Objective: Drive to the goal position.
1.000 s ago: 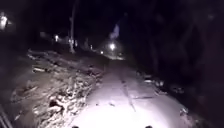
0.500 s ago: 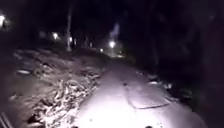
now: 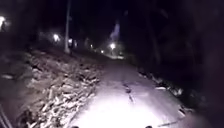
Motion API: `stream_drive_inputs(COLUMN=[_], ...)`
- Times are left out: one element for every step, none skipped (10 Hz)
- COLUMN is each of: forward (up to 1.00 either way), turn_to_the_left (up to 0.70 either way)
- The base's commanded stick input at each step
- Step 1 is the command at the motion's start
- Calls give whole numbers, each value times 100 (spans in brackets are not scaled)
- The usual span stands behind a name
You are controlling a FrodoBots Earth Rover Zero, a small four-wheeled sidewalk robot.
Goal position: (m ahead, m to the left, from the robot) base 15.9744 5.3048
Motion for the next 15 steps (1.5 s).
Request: stream_drive_inputs(forward=[70,70,70,70,70,70,70,70,70,70,70,70,70,70,70], turn_to_the_left=[-10,0,0,0,-1,-11,-21,-31,-19,0,0,0,0,0,0])
